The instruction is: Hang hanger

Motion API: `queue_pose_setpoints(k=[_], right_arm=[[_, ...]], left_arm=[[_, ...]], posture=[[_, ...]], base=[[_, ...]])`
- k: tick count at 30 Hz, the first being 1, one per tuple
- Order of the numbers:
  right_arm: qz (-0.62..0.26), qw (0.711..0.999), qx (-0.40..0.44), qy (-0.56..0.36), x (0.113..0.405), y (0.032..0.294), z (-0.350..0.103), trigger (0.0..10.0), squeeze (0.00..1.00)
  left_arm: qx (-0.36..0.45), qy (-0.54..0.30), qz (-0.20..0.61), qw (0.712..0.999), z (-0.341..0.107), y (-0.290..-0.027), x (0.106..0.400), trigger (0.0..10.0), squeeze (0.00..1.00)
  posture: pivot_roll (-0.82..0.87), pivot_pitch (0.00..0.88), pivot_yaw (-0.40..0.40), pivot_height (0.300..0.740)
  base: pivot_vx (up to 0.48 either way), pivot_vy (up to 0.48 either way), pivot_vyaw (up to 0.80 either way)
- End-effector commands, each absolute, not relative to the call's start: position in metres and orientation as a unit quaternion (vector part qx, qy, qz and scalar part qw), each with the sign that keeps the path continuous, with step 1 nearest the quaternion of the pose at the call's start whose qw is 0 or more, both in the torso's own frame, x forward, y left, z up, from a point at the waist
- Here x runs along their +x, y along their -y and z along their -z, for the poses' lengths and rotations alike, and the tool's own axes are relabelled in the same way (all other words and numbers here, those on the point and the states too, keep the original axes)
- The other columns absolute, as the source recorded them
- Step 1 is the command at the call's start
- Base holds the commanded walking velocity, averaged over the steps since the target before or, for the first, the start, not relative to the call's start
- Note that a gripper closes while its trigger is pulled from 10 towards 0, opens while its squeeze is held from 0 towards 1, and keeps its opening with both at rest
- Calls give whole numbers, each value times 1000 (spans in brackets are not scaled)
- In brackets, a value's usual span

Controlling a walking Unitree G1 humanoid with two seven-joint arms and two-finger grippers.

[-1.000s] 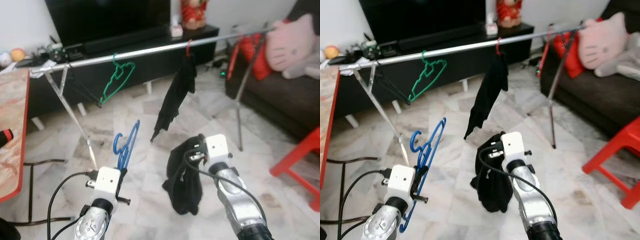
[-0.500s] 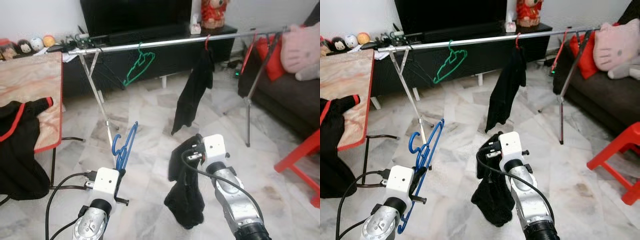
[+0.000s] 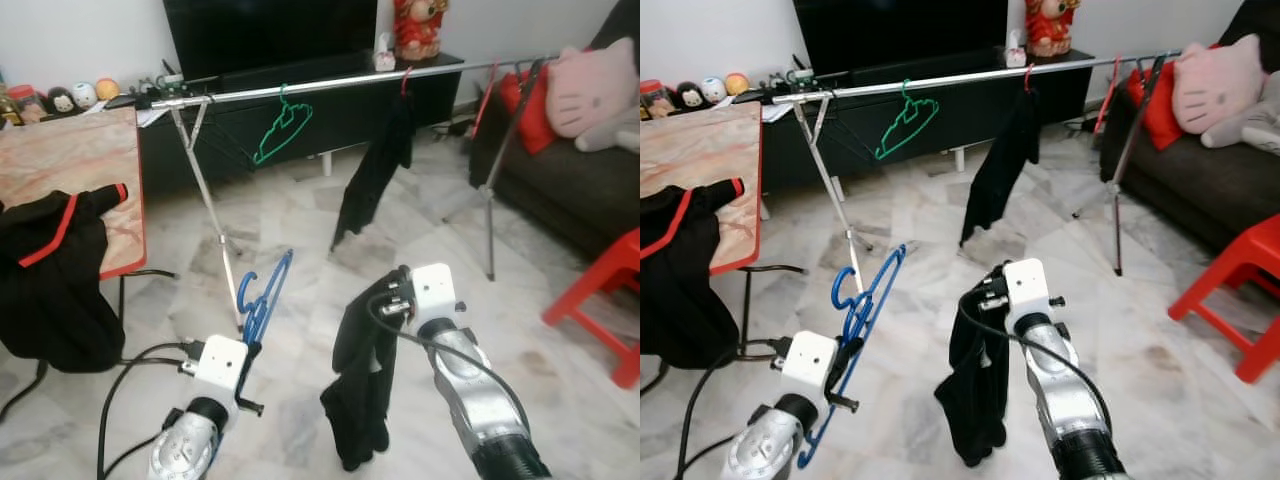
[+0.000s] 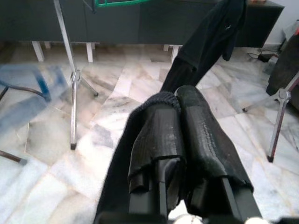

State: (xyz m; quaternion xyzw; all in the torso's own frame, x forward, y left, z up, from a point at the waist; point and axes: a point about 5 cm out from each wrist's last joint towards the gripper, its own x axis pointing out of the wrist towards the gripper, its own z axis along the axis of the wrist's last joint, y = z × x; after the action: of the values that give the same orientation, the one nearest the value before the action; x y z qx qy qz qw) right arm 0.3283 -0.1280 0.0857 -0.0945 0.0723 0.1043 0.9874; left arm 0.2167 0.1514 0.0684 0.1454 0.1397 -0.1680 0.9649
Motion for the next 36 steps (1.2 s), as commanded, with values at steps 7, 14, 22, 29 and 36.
queue_pose_setpoints(k=[7,14,22,29,36], right_arm=[[-90,986,-122,-73,346,129,-98,10000,0],[-87,978,-168,-88,359,124,-101,10000,0],[-81,974,-182,-106,363,122,-96,10000,0],[-99,973,-176,-109,361,112,-92,10000,0],[-106,972,-178,-108,361,108,-91,10000,0]], left_arm=[[188,-170,255,933,-71,-150,214,10000,0],[214,-208,360,884,-73,-149,208,10000,0],[211,-229,437,843,-80,-144,207,10000,0],[205,-220,433,850,-83,-141,214,10000,0],[191,-199,409,870,-88,-140,221,10000,0]], posture=[[-38,0,28,732],[-31,0,28,732],[-40,0,36,732],[-38,0,33,732],[-41,0,32,732]], base=[[0,0,0],[0,0,0],[0,0,0],[0,0,0],[0,0,0]])
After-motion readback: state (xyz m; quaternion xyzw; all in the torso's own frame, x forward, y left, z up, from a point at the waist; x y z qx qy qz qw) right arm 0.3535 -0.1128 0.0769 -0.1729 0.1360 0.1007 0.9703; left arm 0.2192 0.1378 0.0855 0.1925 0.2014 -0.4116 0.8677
